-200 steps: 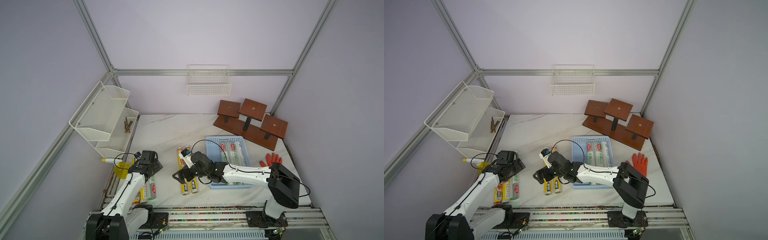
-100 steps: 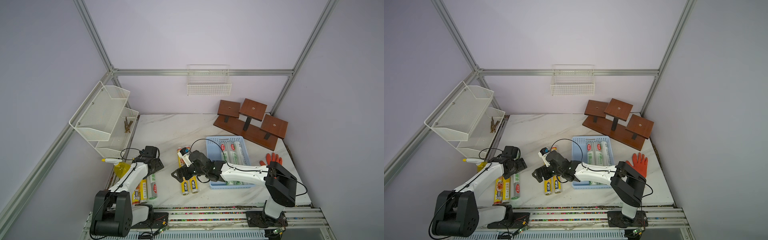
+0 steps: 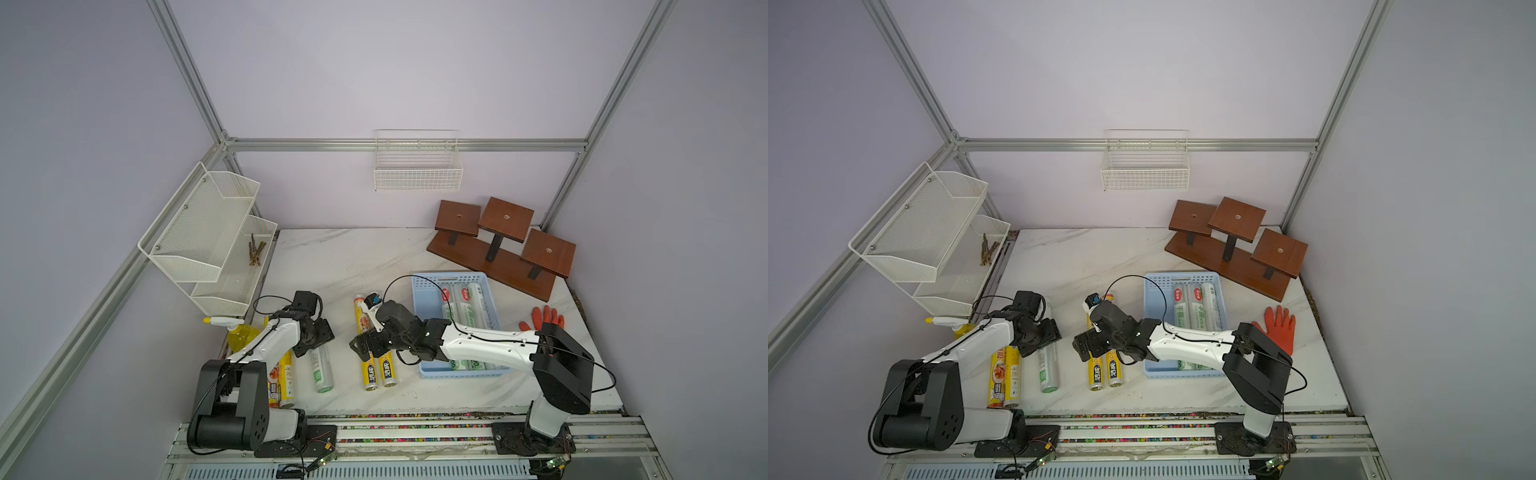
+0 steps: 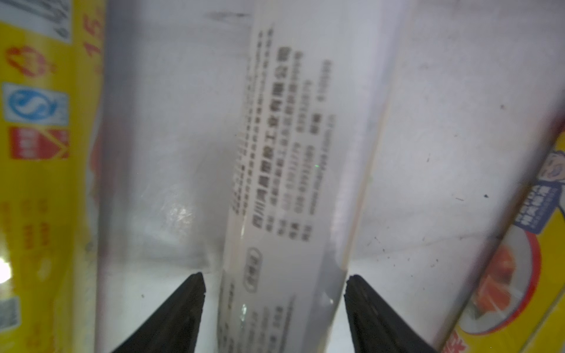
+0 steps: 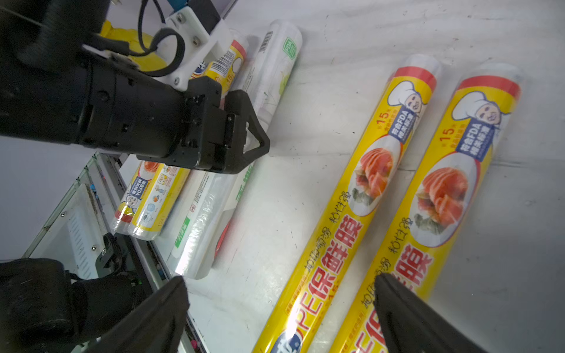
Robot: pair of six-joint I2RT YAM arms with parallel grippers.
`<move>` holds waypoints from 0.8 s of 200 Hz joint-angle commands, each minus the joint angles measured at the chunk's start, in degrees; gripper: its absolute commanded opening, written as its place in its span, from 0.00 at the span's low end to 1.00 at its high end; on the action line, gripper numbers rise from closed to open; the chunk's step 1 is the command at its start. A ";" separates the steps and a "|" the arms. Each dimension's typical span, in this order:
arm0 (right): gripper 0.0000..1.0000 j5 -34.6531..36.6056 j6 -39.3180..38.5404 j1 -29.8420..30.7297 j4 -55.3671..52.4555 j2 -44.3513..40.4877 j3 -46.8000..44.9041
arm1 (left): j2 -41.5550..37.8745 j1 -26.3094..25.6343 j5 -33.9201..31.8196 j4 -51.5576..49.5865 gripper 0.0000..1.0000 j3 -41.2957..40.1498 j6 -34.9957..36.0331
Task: Put the plastic wrap into the basket
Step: Pick up the plastic wrap from the center of the board.
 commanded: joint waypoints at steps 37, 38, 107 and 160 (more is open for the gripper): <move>0.99 0.09 0.31 -0.18 -4.00 -0.16 0.75 | 6.10 -0.81 -0.29 -0.73 0.71 3.69 3.19; 0.99 0.02 0.42 -0.20 -3.96 -0.12 0.75 | 6.20 -0.82 -0.29 -0.74 0.71 3.79 3.19; 0.99 -4.60 7.76 -0.06 -1.69 6.31 4.98 | 8.50 -4.61 -3.62 -4.14 0.67 6.15 2.25; 0.99 -2.20 11.00 -0.07 0.23 7.01 6.00 | 8.23 -5.49 -5.38 -6.01 0.73 6.03 1.86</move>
